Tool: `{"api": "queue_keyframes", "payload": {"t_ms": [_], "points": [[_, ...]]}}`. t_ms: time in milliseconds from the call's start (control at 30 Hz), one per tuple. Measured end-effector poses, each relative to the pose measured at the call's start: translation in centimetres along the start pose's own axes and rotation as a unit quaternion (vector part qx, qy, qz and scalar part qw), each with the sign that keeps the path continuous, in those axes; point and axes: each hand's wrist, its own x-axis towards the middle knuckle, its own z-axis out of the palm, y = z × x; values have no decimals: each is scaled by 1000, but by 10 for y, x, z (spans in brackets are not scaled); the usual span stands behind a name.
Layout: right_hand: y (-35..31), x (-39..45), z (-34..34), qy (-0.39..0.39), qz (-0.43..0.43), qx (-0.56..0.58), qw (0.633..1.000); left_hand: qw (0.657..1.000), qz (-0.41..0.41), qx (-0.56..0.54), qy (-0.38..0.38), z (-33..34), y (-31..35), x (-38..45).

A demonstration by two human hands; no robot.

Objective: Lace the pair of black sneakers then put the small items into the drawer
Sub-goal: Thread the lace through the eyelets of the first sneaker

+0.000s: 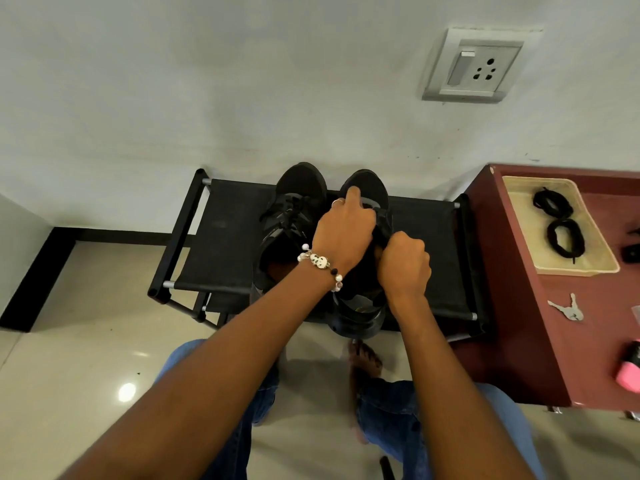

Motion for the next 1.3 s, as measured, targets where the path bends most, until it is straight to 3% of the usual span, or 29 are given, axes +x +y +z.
{"api": "queue_keyframes", "payload": {"t_ms": [100,200,333,433,500,567,633,733,867,1000,1033,1100,1167,1300], "points": [[1,0,0,3,-2,2,1000,999,9,1,46,7,4,1],[0,0,0,7,-7,3,1000,997,-12,-68,39,12,-5,5],[-1,0,1,6,-17,1,1000,997,12,-73,28,16,-11,7],[0,1,2,9,-20,-2,1000,994,-30,-102,22,18,-11,10],[1,2,1,6,-18,-5,1000,965,-124,-231,26,8,-15,12],[1,3,0,4,-18,-5,1000,888,-215,-406,29,-8,-22,12],[0,2,0,4,-26,-9,1000,865,-232,-443,31,-18,-27,8],[-2,1,0,-3,-33,-18,999,904,-222,-361,55,-20,-32,0],[2,4,-3,-29,-31,-28,999,921,-235,-295,93,-30,-27,-12],[6,15,-14,-88,-112,52,989,883,-178,-435,16,-45,-25,-27],[7,18,-16,-73,-147,73,984,894,-163,-416,37,-46,-25,-31],[5,21,-20,-35,-202,111,972,949,-135,-257,126,-43,-24,-36],[4,23,-18,-12,-242,87,966,968,-85,-162,169,-41,-18,-40],[1,24,-12,-22,-230,-1,973,989,-45,-144,-3,-23,-4,-44]]}}
